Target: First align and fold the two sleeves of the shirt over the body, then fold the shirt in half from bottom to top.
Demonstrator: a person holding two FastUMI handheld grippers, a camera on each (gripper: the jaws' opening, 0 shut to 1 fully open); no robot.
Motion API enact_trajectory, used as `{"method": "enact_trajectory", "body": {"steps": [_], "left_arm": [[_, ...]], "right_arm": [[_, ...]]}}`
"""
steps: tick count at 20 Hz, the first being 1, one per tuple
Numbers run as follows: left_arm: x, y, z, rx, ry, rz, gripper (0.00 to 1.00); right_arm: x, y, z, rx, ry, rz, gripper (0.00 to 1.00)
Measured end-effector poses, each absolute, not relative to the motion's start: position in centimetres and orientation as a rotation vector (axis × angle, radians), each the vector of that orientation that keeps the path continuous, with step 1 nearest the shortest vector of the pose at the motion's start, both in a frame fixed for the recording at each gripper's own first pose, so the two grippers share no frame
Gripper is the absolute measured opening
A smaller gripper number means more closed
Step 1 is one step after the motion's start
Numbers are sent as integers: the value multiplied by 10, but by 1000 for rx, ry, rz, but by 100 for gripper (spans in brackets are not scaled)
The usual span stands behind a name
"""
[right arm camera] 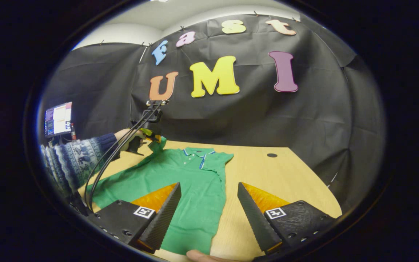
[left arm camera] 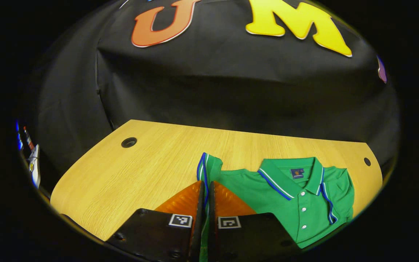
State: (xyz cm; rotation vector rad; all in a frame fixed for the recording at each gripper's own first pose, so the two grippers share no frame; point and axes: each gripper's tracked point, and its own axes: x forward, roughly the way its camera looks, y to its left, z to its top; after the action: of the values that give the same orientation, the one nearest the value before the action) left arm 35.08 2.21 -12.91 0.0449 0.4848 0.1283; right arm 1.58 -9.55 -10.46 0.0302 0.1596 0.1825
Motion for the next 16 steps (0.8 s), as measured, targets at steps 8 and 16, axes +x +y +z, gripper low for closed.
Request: {"method": "enact_trajectory", "body": {"steps": [8,16], "left_arm": [[325,-49,-112,20,487,23,100],[241,-46,-48,42,384,-33,100]], "right_arm": [[9,-96,-103,54,175,142,94],[-14,-74,-77,40,119,145,95]]}}
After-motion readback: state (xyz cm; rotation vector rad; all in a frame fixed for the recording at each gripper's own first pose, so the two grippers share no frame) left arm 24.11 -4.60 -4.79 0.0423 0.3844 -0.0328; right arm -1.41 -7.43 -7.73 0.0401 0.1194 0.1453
